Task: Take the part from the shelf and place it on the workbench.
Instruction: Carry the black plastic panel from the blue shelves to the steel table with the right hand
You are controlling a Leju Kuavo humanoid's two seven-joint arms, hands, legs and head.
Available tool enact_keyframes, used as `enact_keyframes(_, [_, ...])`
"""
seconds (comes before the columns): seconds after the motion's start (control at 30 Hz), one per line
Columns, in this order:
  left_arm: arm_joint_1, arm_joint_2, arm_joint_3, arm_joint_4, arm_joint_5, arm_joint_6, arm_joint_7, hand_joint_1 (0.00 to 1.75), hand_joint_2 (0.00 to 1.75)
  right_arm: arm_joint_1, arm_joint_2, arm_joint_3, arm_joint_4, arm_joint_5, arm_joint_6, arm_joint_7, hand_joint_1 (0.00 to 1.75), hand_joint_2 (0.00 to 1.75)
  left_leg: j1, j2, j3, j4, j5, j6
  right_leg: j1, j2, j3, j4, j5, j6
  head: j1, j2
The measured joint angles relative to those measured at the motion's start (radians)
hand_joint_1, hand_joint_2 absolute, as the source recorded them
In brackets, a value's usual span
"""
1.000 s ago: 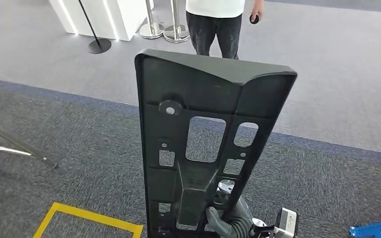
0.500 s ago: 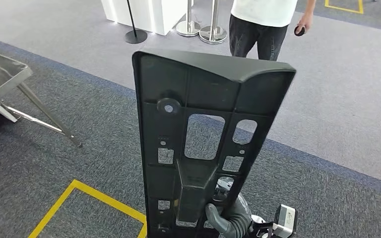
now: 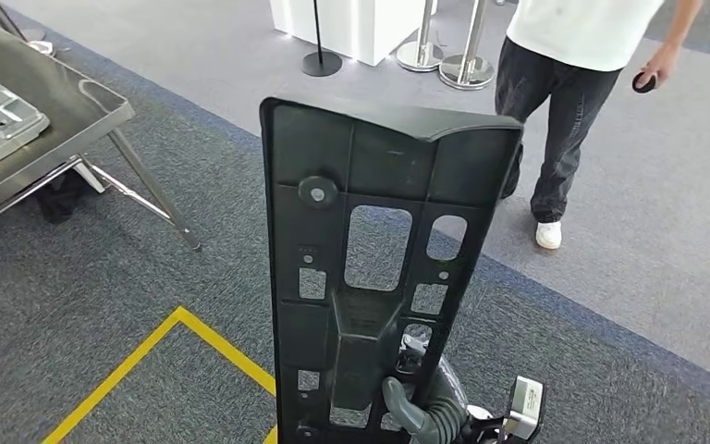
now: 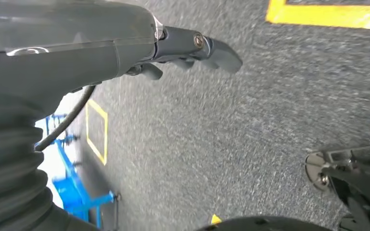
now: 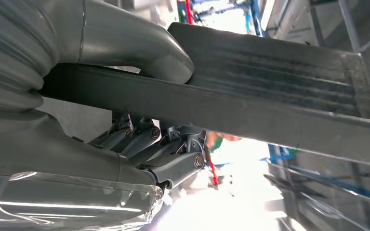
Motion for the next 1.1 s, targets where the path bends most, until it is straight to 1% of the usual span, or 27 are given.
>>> enact_keyframes(0.03, [0.001,0.0,0.0,0.0,0.0,-0.001,0.002,0.0,1.75,0.003,0.0,0.0,0.004,0.0,0.0,-0.002,1.41,1.75,0.003,0.004,-0.026,0.047,-0.012,-0.004,0.001,-0.014,0.0,0.0,-0.002,0.0,0.0,0.0])
enact_keyframes(0.07, [0.003,0.0,0.0,0.0,-0.001,-0.001,0.003,0.0,1.75,0.003,0.0,-0.001,0.008,0.0,-0.001,-0.006,1.41,1.75,0.005,0.007,-0.038,0.066,-0.008,-0.007,0.001,-0.027,0.001,0.0,-0.003,0.0,0.0,0.0])
enact_keyframes(0.1, [0.005,0.0,0.0,0.0,-0.002,-0.002,0.004,0.0,1.75,0.004,0.0,-0.001,0.012,0.002,-0.003,-0.01,1.41,1.75,0.008,0.012,-0.028,0.04,0.016,-0.01,0.001,-0.039,0.003,0.0,-0.005,0.002,0.0,0.0])
enact_keyframes(0.13, [0.007,0.0,0.0,0.0,-0.003,-0.004,0.005,0.0,1.75,0.004,0.0,-0.001,0.016,0.004,-0.004,-0.014,1.41,1.75,0.009,0.023,0.003,-0.021,0.054,-0.011,0.001,-0.05,0.007,0.001,-0.008,0.004,0.0,0.0])
enact_keyframes(0.17, [0.008,0.0,0.0,0.0,-0.004,-0.005,0.006,0.0,1.75,0.004,0.0,-0.001,0.017,0.006,-0.006,-0.017,1.41,1.75,0.009,0.044,0.039,-0.094,0.084,-0.01,0.002,-0.06,0.011,0.001,-0.011,0.009,0.0,0.0])
enact_keyframes(0.2, [0.008,0.0,0.0,0.0,-0.005,-0.006,0.007,0.0,1.75,0.003,0.0,-0.001,0.019,0.008,-0.007,-0.018,1.41,1.75,0.007,0.061,0.071,-0.159,0.109,-0.005,0.004,-0.07,0.015,0.002,-0.014,0.014,0.0,0.0])
enact_keyframes(0.23, [0.007,0.0,0.0,0.0,-0.006,-0.008,0.008,0.0,1.75,0.003,0.0,-0.001,0.019,0.009,-0.007,-0.018,1.41,1.75,0.003,0.072,0.09,-0.198,0.119,0.001,0.006,-0.077,0.018,0.003,-0.017,0.02,0.0,0.0])
enact_keyframes(0.27, [0.006,0.0,0.0,0.0,-0.006,-0.009,0.008,0.0,1.75,0.003,0.0,-0.001,0.019,0.009,-0.008,-0.018,1.41,1.75,-0.001,0.075,0.094,-0.211,0.118,0.008,0.008,-0.084,0.021,0.003,-0.019,0.026,0.0,0.0])
enact_keyframes(0.33, [0.008,0.0,0.001,0.0,-0.006,-0.012,0.008,0.0,1.75,0.002,0.0,-0.001,0.02,0.01,-0.01,-0.017,1.41,1.75,-0.002,0.054,0.092,-0.212,0.12,0.023,0.006,-0.095,0.024,0.004,-0.021,0.038,0.0,0.0])
enact_keyframes(0.4, [0.01,-0.002,0.001,0.0,-0.006,-0.015,0.008,0.0,1.75,0.001,0.0,-0.001,0.022,0.01,-0.014,-0.016,1.41,1.75,0.0,0.036,0.094,-0.217,0.126,0.036,0.0,-0.067,0.015,0.034,-0.046,0.049,0.0,0.0])
enact_keyframes(0.47, [0.008,-0.004,0.001,0.0,-0.006,-0.015,0.008,0.0,1.75,0.002,-0.001,-0.001,0.024,0.01,-0.017,-0.016,1.41,1.75,0.001,0.017,0.094,-0.22,0.13,0.045,-0.003,-0.018,-0.036,0.145,-0.11,0.053,0.0,0.0])
enact_keyframes(0.5, [0.007,-0.004,0.001,0.0,-0.006,-0.016,0.008,0.0,1.75,0.004,-0.001,-0.001,0.026,0.01,-0.018,-0.016,1.41,1.75,-0.001,0.007,0.093,-0.219,0.131,0.048,-0.003,-0.005,-0.072,0.218,-0.142,0.053,0.0,0.0])
enact_keyframes(0.53, [0.007,-0.005,0.001,0.0,-0.006,-0.016,0.008,0.0,1.75,0.005,-0.002,-0.001,0.029,0.01,-0.018,-0.016,1.41,1.75,-0.002,-0.006,0.092,-0.218,0.132,0.049,-0.002,0.001,-0.102,0.276,-0.161,0.052,0.0,0.0])
enact_keyframes(0.57, [0.007,-0.005,0.001,0.0,-0.006,-0.016,0.007,0.0,1.75,0.006,-0.003,-0.001,0.033,0.009,-0.017,-0.017,1.41,1.75,-0.004,-0.019,0.091,-0.218,0.132,0.05,-0.002,0.003,-0.118,0.301,-0.159,0.051,0.0,0.0])
enact_keyframes(0.6, [0.008,-0.005,0.001,0.0,-0.006,-0.016,0.006,0.0,1.75,0.006,-0.004,-0.001,0.036,0.007,-0.017,-0.019,1.41,1.75,-0.005,-0.033,0.092,-0.217,0.131,0.05,-0.002,0.005,-0.113,0.283,-0.135,0.048,0.0,0.0])
enact_keyframes(0.63, [0.008,-0.005,0.001,0.0,-0.006,-0.016,0.004,0.0,1.75,0.006,-0.005,-0.001,0.038,0.006,-0.017,-0.02,1.41,1.75,-0.005,-0.048,0.094,-0.216,0.131,0.049,-0.002,0.012,-0.091,0.228,-0.097,0.043,0.0,0.0])
enact_keyframes(0.7, [0.008,-0.007,0.002,0.0,-0.006,-0.015,0.001,0.0,1.75,0.004,-0.007,-0.001,0.042,0.004,-0.016,-0.022,1.41,1.75,-0.005,-0.074,0.093,-0.212,0.13,0.045,-0.001,0.057,-0.029,0.085,-0.03,0.033,0.001,0.0])
enact_keyframes(0.73, [0.007,-0.009,0.002,0.0,-0.006,-0.015,0.0,0.0,1.75,0.004,-0.008,-0.001,0.043,0.003,-0.016,-0.022,1.41,1.75,-0.004,-0.085,0.09,-0.211,0.13,0.041,0.0,0.075,-0.01,0.039,-0.014,0.031,0.0,0.0])
enact_keyframes(0.77, [0.007,-0.01,0.002,0.0,-0.006,-0.014,0.0,0.0,1.75,0.003,-0.009,-0.001,0.045,0.002,-0.016,-0.023,1.41,1.75,-0.002,-0.095,0.086,-0.21,0.13,0.035,0.001,0.087,-0.002,0.017,-0.011,0.029,0.0,0.0])
enact_keyframes(0.83, [0.009,-0.01,0.002,0.0,-0.006,-0.013,-0.001,0.0,1.75,0.002,-0.01,-0.001,0.047,0.001,-0.016,-0.023,1.41,1.75,0.001,-0.116,0.081,-0.213,0.132,0.021,0.003,0.069,0.002,0.009,-0.01,0.024,0.0,0.0])
enact_keyframes(0.87, [0.011,-0.009,0.002,0.0,-0.006,-0.012,-0.001,0.0,1.75,0.001,-0.01,-0.001,0.048,-0.001,-0.016,-0.023,1.41,1.75,0.0,-0.112,0.08,-0.21,0.129,0.016,0.001,0.058,0.005,0.003,-0.008,0.019,0.0,0.0])
enact_keyframes(0.93, [0.012,-0.007,0.004,0.0,-0.006,-0.012,0.0,0.0,1.75,-0.001,-0.01,0.0,0.05,-0.004,-0.017,-0.024,1.41,1.75,-0.004,-0.065,0.056,-0.158,0.094,0.007,-0.004,0.03,0.014,-0.01,-0.005,0.009,0.0,0.0])
enact_keyframes(0.97, [0.012,-0.006,0.005,0.0,-0.006,-0.01,0.001,0.0,1.75,0.0,-0.011,0.001,0.052,-0.006,-0.018,-0.024,1.41,1.75,-0.003,-0.032,0.028,-0.1,0.062,0.003,-0.002,0.016,0.017,-0.013,-0.006,0.005,0.0,0.0])
enact_keyframes(1.0, [0.011,-0.006,0.007,0.0,-0.006,-0.008,0.004,0.0,1.75,0.001,-0.012,0.001,0.055,-0.007,-0.019,-0.024,1.41,1.75,-0.001,-0.009,-0.007,-0.029,0.028,-0.001,-0.001,0.001,0.018,-0.013,-0.007,0.003,-0.001,0.0])
enact_keyframes(1.03, [0.01,-0.006,0.008,0.0,-0.006,-0.004,0.005,0.0,1.75,0.001,-0.013,0.002,0.058,-0.006,-0.021,-0.026,1.41,1.75,0.001,0.002,-0.038,0.033,0.004,-0.005,0.0,-0.014,0.019,-0.013,-0.009,0.002,-0.001,0.0])
enact_keyframes(1.07, [0.011,-0.006,0.01,0.0,-0.006,0.003,0.0,0.0,1.75,0.001,-0.014,0.002,0.061,-0.001,-0.021,-0.032,1.41,1.75,0.003,0.007,-0.057,0.07,-0.002,-0.008,0.001,-0.029,0.02,-0.012,-0.012,0.002,-0.001,0.0])
enact_keyframes(1.1, [0.012,-0.006,0.011,0.0,-0.006,0.011,-0.01,0.0,1.75,-0.001,-0.015,0.002,0.064,0.007,-0.022,-0.041,1.41,1.75,0.005,0.011,-0.056,0.066,0.012,-0.011,0.001,-0.042,0.022,-0.012,-0.014,0.003,-0.001,0.0])
